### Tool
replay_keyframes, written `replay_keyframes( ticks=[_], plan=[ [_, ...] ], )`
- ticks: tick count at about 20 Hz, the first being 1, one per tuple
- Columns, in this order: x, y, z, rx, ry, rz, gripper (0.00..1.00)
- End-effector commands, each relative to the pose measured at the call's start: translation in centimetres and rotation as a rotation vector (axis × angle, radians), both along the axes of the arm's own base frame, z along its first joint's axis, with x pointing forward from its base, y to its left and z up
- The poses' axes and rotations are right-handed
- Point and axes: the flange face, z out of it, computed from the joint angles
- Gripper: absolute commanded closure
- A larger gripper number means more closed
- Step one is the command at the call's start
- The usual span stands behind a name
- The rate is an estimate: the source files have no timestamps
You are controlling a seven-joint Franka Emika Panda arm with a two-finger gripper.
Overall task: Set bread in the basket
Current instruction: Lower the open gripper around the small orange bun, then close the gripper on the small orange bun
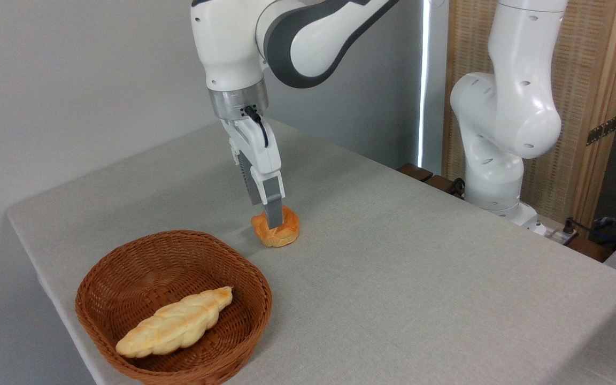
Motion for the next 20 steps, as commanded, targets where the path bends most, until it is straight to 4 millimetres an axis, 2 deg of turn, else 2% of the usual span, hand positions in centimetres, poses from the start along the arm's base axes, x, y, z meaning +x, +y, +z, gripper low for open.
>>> replay_keyframes(
  ticks=[1, 9, 20],
  plan=[
    [-0.9, -0.3, -0.7, 0.001, 0.005, -0.031, 0.00],
    [-1.4, -0.8, -2.5, 0.018, 0.037, -0.049, 0.00],
    [-1.4, -0.3, -4.2, 0.095, 0.043, -0.106, 0.00]
  ],
)
